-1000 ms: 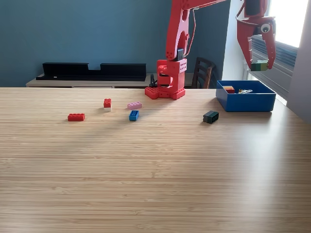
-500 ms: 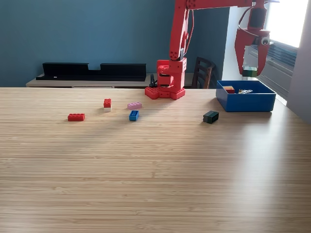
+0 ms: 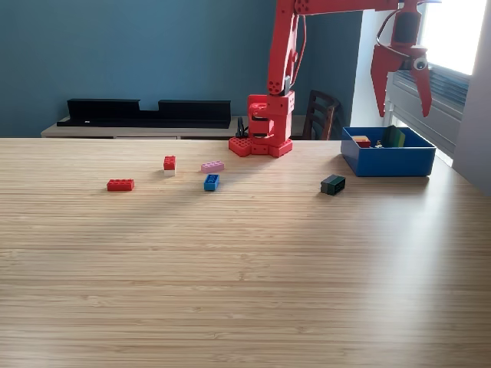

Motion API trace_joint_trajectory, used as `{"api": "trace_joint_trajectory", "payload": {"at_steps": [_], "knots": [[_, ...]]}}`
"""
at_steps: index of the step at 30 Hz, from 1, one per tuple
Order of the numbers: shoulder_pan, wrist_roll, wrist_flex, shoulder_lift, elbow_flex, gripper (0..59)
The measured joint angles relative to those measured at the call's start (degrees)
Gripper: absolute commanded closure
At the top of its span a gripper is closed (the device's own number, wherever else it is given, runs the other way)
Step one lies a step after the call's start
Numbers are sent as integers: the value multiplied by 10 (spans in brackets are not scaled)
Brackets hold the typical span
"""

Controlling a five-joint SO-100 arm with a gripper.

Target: Grasp a lego block and put it in the bin.

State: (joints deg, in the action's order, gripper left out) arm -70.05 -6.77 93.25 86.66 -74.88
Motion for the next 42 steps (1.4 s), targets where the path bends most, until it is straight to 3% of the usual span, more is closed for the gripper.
{"api": "trace_joint_trajectory", "payload": {"at_steps": [2,8,10,16,26,42], "knots": [[0,-5,0,0,10,243],[9,-1,0,0,32,525],[33,10,0,0,40,585],[158,33,0,0,62,586],[339,10,0,0,62,586],[407,-3,0,0,54,586]]}}
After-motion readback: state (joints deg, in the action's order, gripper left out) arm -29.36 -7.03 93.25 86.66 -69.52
